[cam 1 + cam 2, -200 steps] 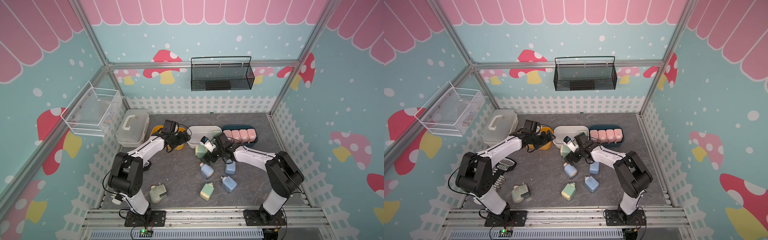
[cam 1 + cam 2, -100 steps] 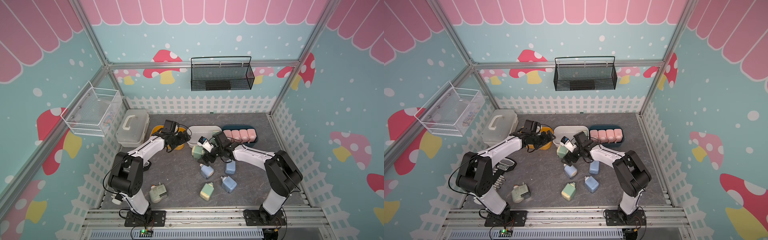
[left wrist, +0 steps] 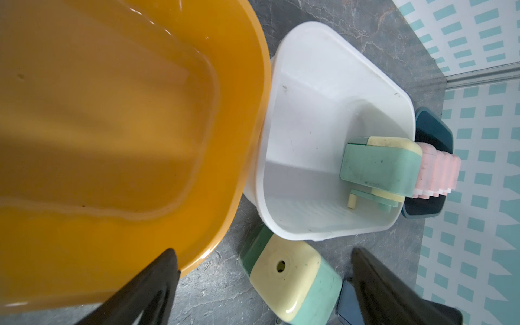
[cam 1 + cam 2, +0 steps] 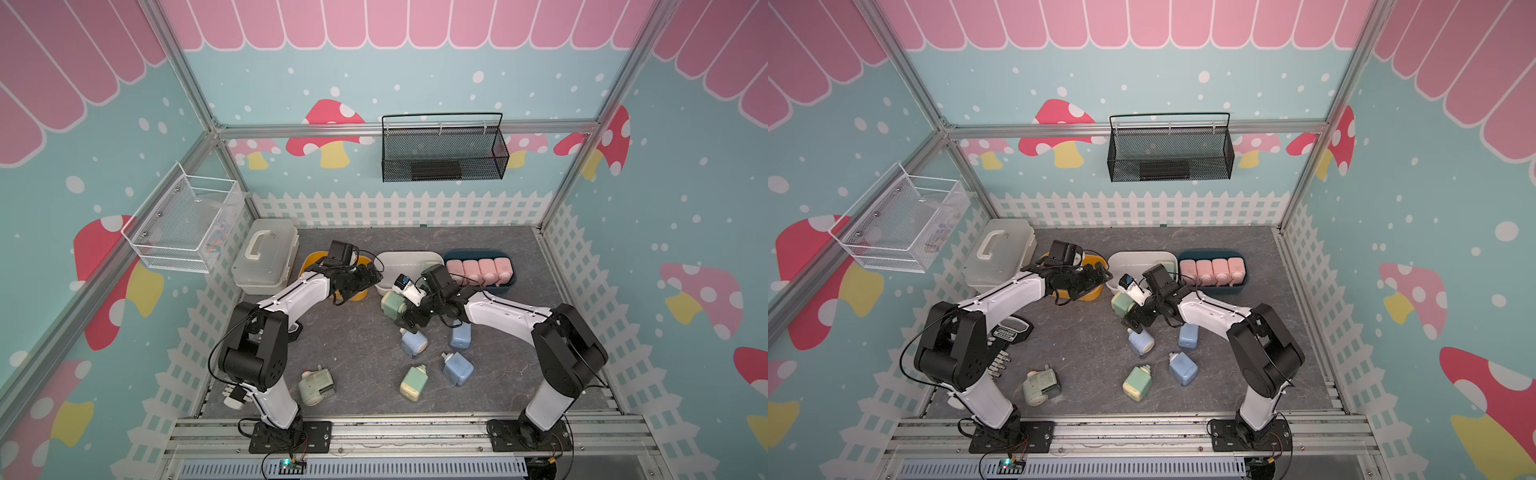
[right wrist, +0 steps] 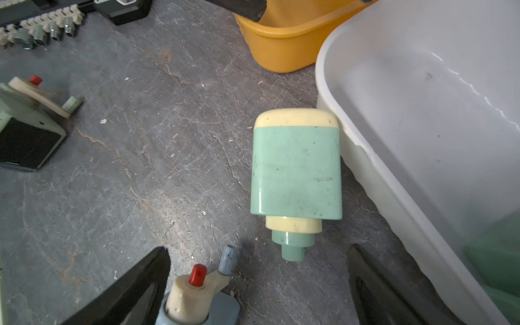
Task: Place the pencil sharpeners by color into the storage box
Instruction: Pick up the pencil sharpener from the center of the board.
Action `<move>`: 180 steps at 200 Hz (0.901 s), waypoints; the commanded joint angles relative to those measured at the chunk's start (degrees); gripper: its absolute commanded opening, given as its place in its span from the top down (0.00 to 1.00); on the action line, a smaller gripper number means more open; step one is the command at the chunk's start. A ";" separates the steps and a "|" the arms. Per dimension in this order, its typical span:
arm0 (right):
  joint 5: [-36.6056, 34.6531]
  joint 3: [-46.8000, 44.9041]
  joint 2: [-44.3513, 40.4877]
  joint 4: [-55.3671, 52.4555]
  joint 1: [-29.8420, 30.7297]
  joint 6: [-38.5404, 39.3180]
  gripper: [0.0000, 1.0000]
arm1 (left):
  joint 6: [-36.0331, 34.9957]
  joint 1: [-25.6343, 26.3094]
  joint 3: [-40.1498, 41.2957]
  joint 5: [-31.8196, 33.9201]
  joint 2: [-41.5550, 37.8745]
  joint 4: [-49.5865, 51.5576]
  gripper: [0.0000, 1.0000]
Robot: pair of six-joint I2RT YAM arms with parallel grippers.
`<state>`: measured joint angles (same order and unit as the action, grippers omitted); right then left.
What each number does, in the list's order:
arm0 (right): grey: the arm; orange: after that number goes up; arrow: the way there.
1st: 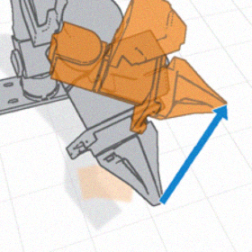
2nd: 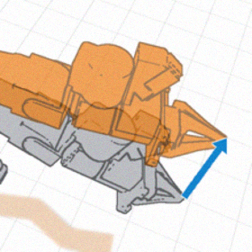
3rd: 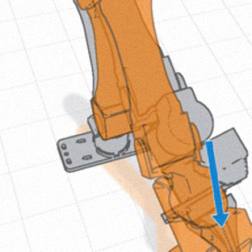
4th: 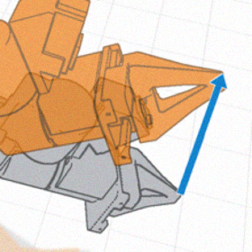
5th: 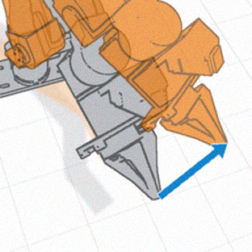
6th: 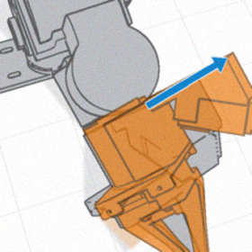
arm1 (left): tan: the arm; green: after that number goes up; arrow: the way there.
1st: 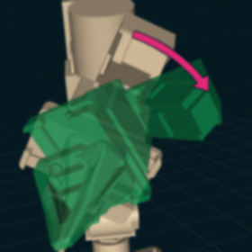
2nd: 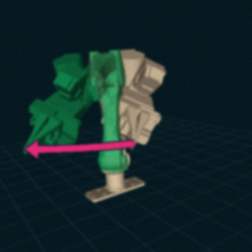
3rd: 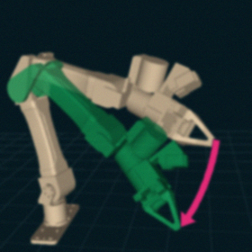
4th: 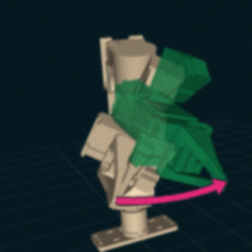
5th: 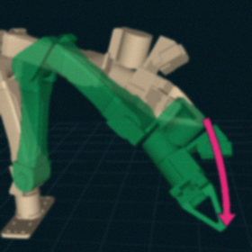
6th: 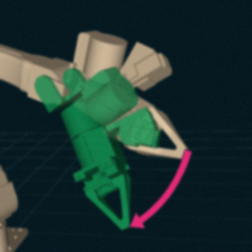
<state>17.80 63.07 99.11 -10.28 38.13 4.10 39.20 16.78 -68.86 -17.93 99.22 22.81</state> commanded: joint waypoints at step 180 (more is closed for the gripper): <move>-5.08 12.74 11.74 -1.32 3.51 0.05 0.49 | -1.83 -0.95 -0.16 -3.27 0.44 0.39 0.04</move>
<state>12.40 74.72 110.91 -11.68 40.91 3.75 38.81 15.40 -68.86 -18.74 99.22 22.81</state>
